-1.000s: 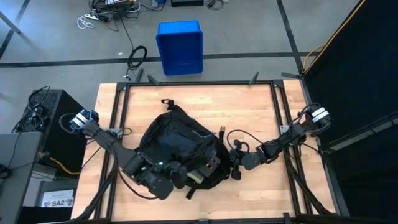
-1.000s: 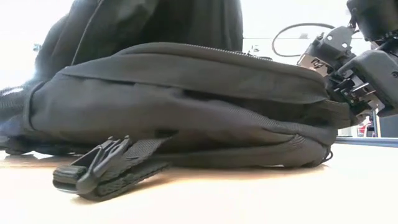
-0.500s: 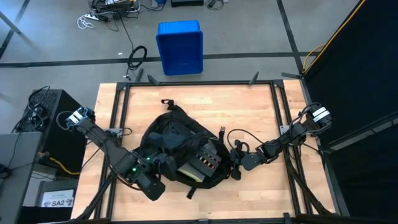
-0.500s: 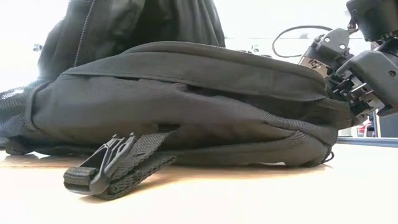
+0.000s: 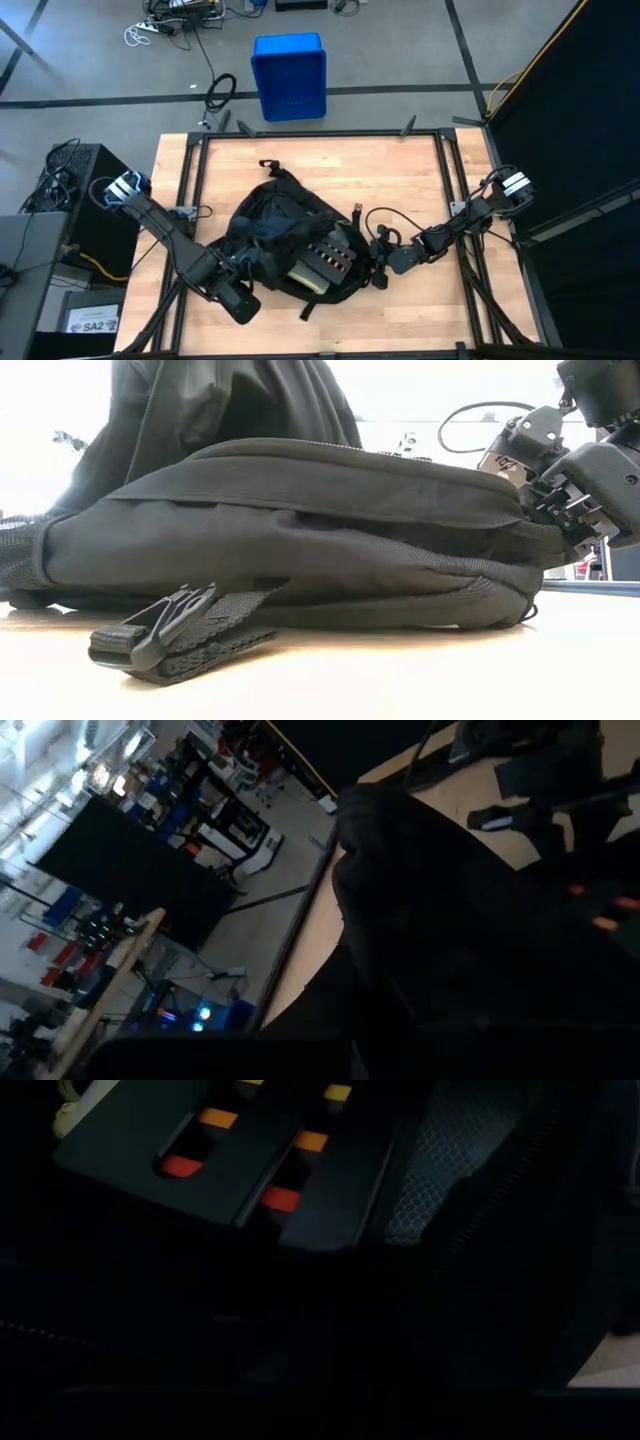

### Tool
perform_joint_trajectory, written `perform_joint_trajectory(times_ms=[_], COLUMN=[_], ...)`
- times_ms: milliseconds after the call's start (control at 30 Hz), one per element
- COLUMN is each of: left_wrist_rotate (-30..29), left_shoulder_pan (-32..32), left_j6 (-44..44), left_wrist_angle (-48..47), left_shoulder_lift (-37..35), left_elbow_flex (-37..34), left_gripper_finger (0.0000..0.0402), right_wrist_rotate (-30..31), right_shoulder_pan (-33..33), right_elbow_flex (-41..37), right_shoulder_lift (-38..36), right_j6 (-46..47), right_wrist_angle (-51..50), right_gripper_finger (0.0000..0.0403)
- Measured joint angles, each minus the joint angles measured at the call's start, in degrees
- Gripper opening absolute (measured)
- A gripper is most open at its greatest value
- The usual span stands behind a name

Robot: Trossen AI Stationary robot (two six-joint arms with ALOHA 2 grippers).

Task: Unpack backpack
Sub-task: Open the black backpack

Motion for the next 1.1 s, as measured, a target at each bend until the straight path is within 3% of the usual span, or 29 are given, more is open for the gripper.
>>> perform_joint_trajectory(times_ms=[200,567,1100], left_wrist_rotate=[2.78,14.18,21.56], left_shoulder_pan=[0.14,4.4,8.46], left_j6=[-1.72,14.05,20.23], left_wrist_angle=[6.89,41.31,59.04], left_shoulder_lift=[-5.59,-18.36,-28.61], left_elbow_flex=[-8.37,-28.8,-41.68], left_gripper_finger=[0.0,0.0,0.0], right_wrist_rotate=[-0.04,-0.14,-0.15], right_shoulder_pan=[0.0,0.0,0.0], right_elbow_flex=[0.0,-0.04,-0.07], right_shoulder_lift=[0.02,0.07,0.07], right_j6=[-0.08,-0.26,-0.17], right_wrist_angle=[0.07,0.25,0.37], right_gripper_finger=[0.005,0.0052,0.0057])
